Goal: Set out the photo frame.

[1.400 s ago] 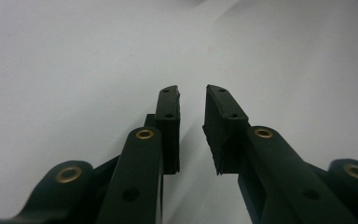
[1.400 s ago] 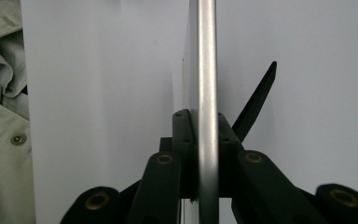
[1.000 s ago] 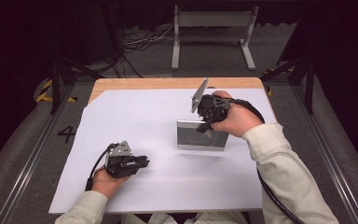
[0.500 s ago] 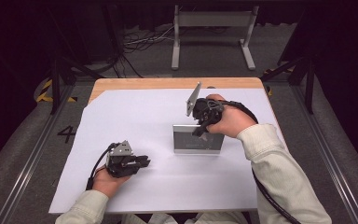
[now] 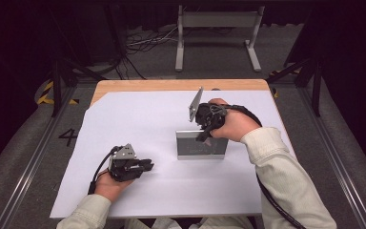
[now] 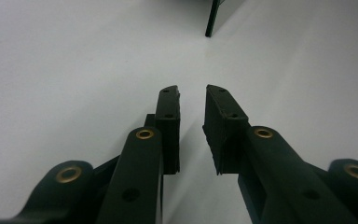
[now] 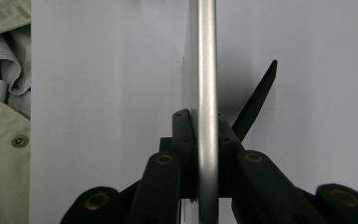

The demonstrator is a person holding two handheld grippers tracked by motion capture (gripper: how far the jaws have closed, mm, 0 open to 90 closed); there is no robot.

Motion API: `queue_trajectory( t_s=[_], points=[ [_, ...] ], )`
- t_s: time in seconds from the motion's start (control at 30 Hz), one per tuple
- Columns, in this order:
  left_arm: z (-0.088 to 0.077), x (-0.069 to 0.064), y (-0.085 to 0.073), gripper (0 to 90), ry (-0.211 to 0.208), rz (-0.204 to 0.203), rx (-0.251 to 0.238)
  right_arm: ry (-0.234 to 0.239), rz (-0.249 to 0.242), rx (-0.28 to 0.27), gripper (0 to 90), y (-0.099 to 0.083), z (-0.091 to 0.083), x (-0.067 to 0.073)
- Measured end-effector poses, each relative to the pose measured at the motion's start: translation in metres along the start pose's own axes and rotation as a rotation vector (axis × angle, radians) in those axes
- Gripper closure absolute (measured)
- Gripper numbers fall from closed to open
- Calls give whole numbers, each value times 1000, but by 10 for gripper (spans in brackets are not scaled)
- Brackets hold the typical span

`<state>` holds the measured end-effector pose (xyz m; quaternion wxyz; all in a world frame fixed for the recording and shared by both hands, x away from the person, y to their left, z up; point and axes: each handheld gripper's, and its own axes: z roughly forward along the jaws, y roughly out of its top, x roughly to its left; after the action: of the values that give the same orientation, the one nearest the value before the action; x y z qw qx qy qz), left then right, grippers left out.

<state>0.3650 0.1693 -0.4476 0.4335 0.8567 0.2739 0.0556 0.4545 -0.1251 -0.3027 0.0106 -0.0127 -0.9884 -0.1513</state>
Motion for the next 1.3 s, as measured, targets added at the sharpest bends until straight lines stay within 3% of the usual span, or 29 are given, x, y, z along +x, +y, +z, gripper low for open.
queue_trajectory(
  t_s=[0.1, 0.4, 0.67, 0.83, 1.3],
  points=[
    [0, 0, 0, 758, 0, -1, 1, -7, -5, 9, 829, -1, 0, 0],
    [2, 0, 0, 757, -7, 0, 8, -52, 33, -31, 772, -5, -5, -3],
    [2, 0, 1, 751, -10, -1, 10, -104, 93, -72, 593, -9, -5, -7],
    [3, 0, 1, 749, -9, -5, 9, -150, 103, -95, 479, -11, -7, -8],
    [3, 4, 2, 704, 0, -20, 5, -180, 135, -131, 471, -34, -19, -6]
  ],
)
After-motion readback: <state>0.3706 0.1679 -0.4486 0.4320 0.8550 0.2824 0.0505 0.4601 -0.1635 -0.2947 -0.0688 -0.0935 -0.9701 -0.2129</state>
